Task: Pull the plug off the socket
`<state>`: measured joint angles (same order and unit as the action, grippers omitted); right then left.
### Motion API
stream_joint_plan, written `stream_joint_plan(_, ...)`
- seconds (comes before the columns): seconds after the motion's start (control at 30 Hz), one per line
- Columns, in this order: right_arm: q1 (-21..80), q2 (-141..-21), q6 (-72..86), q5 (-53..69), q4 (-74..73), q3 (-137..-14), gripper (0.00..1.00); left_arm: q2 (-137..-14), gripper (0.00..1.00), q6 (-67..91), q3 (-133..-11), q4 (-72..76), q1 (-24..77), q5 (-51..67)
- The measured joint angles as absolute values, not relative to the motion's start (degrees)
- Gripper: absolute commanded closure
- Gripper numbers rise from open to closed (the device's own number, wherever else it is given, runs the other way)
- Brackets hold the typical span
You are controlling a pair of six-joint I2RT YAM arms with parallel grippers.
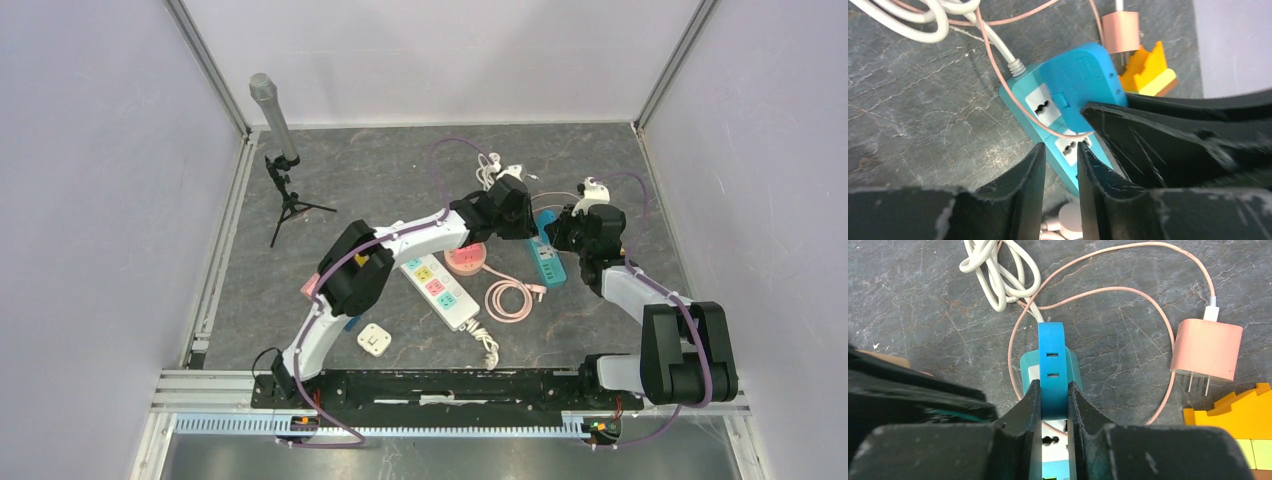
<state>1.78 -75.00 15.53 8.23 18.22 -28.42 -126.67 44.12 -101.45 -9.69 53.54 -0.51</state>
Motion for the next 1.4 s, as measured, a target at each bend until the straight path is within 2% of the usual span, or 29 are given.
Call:
stream_joint_plan(0.13,1.78,-75.00,15.55,7.97,18.20,-28.42,0.88,-131.83,0.64,45.80,-106.04,-13.06,53.89,-1.72)
stream_joint_plan(0.27,1.78,-75.00,15.53,7.90,17.91,-28.58,0.81,-135.50,0.55,47.83,-109.54,-16.75,54.02,-3.77)
stream_joint_plan(0.73,1.61,-75.83,15.57,8.12,17.06,-29.36,0.76,-137.64,0.50,52.05,-109.97,-15.16,54.02,-4.84)
stream_joint_plan(0.83,1.61,-75.85,15.57,8.12,16.88,-29.45,0.77,-137.19,0.51,52.90,-107.90,-12.03,54.02,-4.89)
stream_joint_plan(0.9,1.61,-75.85,15.57,8.21,16.86,-29.47,0.86,-136.99,0.60,53.21,-107.09,-10.92,54.02,-4.91)
stream_joint_plan(1.0,1.43,-76.14,15.92,8.43,16.45,-29.87,1.00,-136.99,0.65,54.26,-106.96,-9.93,54.08,-4.54)
stream_joint_plan(1.17,1.08,-77.30,17.19,9.93,14.37,-31.83,1.00,-136.99,0.73,56.80,-106.85,-9.98,53.95,-3.90)
stream_joint_plan(1.4,-0.51,-77.43,18.70,13.13,13.87,-32.14,1.00,-136.66,0.75,58.96,-106.06,-9.67,53.78,-3.79)
